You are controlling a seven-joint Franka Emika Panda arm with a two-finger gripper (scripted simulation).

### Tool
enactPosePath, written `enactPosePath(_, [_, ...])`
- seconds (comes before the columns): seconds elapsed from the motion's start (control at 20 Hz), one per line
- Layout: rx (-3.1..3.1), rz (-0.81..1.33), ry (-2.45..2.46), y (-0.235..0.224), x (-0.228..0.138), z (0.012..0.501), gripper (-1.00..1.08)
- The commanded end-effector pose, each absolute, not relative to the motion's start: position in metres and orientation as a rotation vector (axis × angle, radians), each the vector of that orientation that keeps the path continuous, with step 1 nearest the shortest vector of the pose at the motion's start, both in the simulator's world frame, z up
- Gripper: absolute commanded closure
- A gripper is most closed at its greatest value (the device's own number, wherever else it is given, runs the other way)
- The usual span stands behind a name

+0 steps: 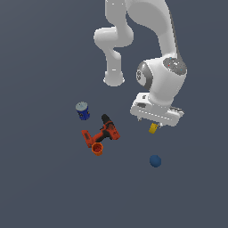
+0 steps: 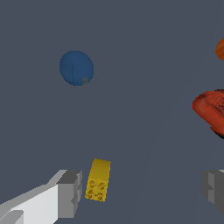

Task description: Pick up a designated object from a clutter of objects.

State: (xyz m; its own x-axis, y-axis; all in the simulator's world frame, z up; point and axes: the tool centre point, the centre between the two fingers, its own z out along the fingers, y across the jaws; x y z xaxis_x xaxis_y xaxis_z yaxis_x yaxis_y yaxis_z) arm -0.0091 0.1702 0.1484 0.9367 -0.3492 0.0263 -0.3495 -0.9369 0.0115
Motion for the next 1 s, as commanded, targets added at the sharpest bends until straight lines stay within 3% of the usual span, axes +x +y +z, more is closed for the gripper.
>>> enactPosePath(0.0, [3.068, 0.032, -0.61, 0.183, -0.016, 0.133, -0.92])
enactPosePath(0.95, [3.031, 0.0, -0.828, 0.231, -0.055, 0.072, -0.92])
